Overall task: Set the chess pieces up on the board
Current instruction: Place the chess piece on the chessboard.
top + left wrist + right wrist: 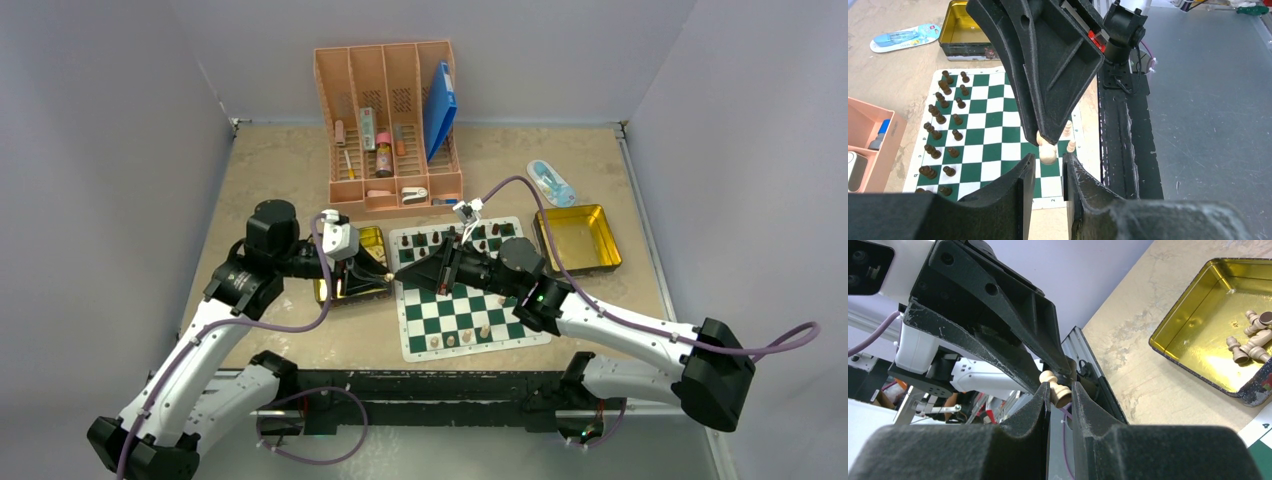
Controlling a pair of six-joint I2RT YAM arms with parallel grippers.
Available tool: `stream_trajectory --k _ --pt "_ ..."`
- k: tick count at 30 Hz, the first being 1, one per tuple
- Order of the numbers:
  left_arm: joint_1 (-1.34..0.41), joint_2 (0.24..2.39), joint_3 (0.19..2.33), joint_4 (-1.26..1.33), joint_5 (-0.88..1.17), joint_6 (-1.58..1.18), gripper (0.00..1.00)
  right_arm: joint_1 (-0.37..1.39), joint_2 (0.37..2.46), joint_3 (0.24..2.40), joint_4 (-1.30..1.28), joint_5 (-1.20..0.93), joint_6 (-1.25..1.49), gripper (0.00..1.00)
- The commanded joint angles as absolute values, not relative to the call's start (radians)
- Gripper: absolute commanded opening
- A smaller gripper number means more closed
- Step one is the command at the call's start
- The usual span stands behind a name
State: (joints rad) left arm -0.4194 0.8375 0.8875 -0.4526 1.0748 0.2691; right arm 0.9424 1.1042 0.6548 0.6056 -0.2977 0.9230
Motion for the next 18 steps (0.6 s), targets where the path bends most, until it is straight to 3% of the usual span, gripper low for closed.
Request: stream_trajectory --k 1,18 --pt "-0.42 0.806 0.871 -0.393 1.104 0.265 0.26 0.943 1.096 0.678 0.673 -0.299 0.94 0.0" --pt "-0.42 0.805 0.838 -0.355 1.057 0.236 0.27 0.945 1.133 0.665 0.732 -0.312 0.964 0.0"
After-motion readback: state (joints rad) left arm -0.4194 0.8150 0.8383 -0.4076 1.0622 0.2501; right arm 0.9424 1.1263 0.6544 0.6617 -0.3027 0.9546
